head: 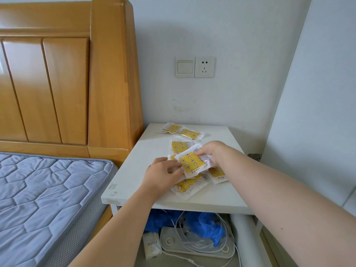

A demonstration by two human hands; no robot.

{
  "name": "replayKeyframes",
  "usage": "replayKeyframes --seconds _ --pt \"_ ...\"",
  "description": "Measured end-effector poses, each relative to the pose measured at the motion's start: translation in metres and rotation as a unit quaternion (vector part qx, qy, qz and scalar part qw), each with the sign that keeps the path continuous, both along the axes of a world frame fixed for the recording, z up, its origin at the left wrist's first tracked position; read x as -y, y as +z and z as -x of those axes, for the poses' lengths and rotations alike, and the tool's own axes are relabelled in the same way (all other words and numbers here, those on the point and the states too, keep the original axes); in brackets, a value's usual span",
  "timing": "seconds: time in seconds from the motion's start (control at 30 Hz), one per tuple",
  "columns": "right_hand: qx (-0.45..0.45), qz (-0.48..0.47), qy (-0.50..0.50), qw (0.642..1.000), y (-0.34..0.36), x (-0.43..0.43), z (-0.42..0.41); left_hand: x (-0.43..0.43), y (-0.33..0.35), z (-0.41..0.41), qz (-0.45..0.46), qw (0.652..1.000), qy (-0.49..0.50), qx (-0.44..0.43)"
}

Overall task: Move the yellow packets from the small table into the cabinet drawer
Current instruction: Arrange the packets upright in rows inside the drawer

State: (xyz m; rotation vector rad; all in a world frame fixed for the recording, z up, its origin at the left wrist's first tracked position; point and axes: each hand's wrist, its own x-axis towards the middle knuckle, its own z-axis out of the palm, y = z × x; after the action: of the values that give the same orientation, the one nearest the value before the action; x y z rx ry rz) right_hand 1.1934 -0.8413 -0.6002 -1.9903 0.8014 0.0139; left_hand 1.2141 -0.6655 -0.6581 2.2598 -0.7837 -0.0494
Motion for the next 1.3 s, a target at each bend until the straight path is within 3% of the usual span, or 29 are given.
replayKeyframes --seconds 0.13,0.27,0.43,0.57,0.87,0.97,1.07,1.13,1.2,1.3 --pt "-0.035 -0.010 0.012 0.999 -0.004 0.002 -0.001 -0.001 0.000 0.001 0.009 1.000 -0.004 0.002" --pt "-0.024 0.052 -0.024 0.998 -0.005 -0.003 0.001 -0.001 -0.003 -0.003 0.015 1.000 -0.005 -0.020" --pt "0.118 -0.054 -0.077 0.989 -0.005 0.006 0.002 -0.002 0.004 -0.002 0.146 0.982 0.030 -0.112" --pt "0.193 -0.093 -0.044 0.976 -0.006 0.000 0.007 -0.008 0.006 -0.002 0.243 0.953 0.047 -0.172" --pt "0.240 -0.187 0.019 0.953 -0.017 -0.051 0.002 -0.019 0.002 -0.007 0.311 0.927 0.053 -0.203" --pt "0.243 -0.130 0.041 0.960 -0.017 -0.053 -0.005 -0.021 0.001 -0.011 0.328 0.919 0.062 -0.209" --pt "0.251 -0.002 0.013 0.968 -0.005 -0.041 0.004 -0.021 -0.002 -0.016 0.349 0.909 0.113 -0.200" --pt "0.195 0.142 -0.053 0.969 -0.001 -0.015 0.011 -0.021 -0.003 -0.018 0.371 0.897 0.146 -0.190" --pt "0.034 0.263 -0.056 0.963 -0.008 0.009 0.017 -0.020 -0.003 -0.019 0.396 0.883 0.163 -0.190" --pt "-0.195 0.315 0.008 0.929 -0.024 0.027 0.017 -0.020 -0.002 -0.019 0.413 0.873 0.179 -0.188"
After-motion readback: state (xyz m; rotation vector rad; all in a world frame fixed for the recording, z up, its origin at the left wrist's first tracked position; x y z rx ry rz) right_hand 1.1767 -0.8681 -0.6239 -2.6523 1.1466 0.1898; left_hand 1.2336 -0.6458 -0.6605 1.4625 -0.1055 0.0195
